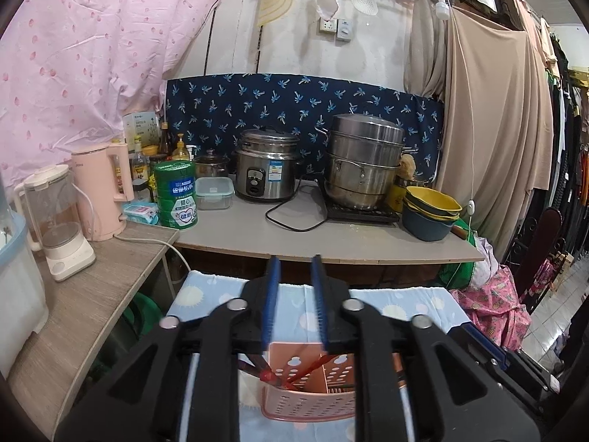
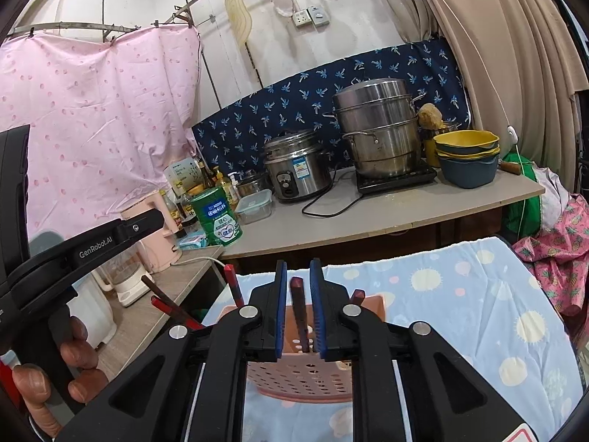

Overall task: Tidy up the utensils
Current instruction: 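Open the left tool over the holder while the right tool drops its chopstick in, then withdraw both open tools back over the gold spoon and green chopstick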

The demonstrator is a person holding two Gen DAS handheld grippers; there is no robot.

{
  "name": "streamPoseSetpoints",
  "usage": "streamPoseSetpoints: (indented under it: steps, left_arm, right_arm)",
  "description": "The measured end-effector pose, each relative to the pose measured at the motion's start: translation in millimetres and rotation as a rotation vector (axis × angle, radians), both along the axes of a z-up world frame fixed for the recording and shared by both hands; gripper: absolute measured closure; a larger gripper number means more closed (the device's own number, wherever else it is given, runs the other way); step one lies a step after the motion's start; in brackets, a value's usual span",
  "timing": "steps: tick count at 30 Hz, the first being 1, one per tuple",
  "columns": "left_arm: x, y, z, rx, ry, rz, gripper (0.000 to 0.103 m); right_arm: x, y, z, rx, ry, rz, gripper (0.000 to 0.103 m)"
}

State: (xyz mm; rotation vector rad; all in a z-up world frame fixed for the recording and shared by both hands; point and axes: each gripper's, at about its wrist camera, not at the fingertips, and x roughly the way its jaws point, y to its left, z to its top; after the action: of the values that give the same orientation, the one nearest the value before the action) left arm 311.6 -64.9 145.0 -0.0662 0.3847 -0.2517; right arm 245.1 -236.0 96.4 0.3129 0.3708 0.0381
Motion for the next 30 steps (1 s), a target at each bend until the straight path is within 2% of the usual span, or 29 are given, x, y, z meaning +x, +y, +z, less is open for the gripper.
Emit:
streamPoseSetpoints:
  steps: [1,3,7,11,13,21,30]
  left_arm:
    - [-2.0,0.8,-0.5,-0.001,-0.005,0.005,0.065]
    - [-5.0,2.3,-0.7,-0.003,-0.009,0.009,0.056]
    - [-10.6,7.1,-1.8,-0.008,-0.001,0.01,0.051]
    - [-21.4,12.5,-5.8,-0.012,0.009,0.005,0.047]
    - [-28.4,14.6,-9.9,-0.005,0.019,0.003,0.044]
    - [-62.9,20.3,-42.0,0.018,0.106,-0.03,0.043]
    - [-106.3,29.5,-94.1,0.03,0.218,-0.044,0.043]
  right_arm:
    - [-0.2,-0.1,0.0,-0.001,0.0,-0.003,0.087]
    - [-2.3,-0.5,0.2,0.003,-0.001,-0.008,0.086]
    - [-8.7,-2.8,0.4,0.012,-0.007,-0.018,0.082]
    - [-20.5,-3.9,0.6,0.028,-0.01,-0.016,0.074]
    - [-28.5,-1.7,0.0,0.026,-0.012,-0.013,0.073]
    - [-63.5,8.7,-18.6,0.03,0.03,0.01,0.073]
    - [-111.2,24.5,-66.1,0.043,0.147,0.042,0.073]
